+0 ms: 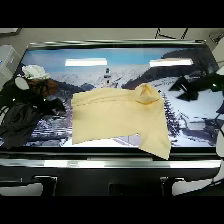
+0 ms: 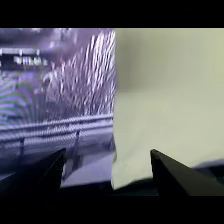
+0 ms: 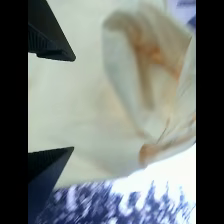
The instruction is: Fold the clothes and pants, and hang the long-sleeved shirts on hangers.
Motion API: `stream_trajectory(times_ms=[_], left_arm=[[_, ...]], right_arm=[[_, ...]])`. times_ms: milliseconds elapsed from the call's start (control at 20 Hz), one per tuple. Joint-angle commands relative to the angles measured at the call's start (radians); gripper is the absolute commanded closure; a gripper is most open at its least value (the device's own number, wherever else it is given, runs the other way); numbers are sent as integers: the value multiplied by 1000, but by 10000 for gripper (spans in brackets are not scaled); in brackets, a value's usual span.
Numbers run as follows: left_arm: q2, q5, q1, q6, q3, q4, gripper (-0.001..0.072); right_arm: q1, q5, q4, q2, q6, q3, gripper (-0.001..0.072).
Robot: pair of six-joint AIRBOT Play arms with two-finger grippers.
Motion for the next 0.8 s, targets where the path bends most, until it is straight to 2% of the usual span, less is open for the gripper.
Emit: stream_trajectory(times_ms=[0, 100, 250, 600, 650, 700, 750], left_arm=[[123, -43, 87, 94, -312, -104, 113], [177, 76, 94, 158, -534, -230, 113], [182, 178, 92, 272, -687, -406, 129], [164, 344, 32, 269, -707, -507, 131], [155, 362, 12, 251, -707, -509, 186], [146, 377, -5, 237, -706, -509, 355], [142, 384, -14, 235, -706, -509, 462]], right_arm=[[-91, 135, -170, 90, -40, -212, 89], [-87, 55, -163, 135, -44, -393, 89], [-87, 32, -102, 141, -92, -518, 89], [-80, -29, -89, 140, -108, -531, 88], [-74, -48, -88, 140, -109, -537, 87], [-63, -73, -93, 140, -111, -549, 86], [-50, -97, -93, 138, -111, -559, 83]])
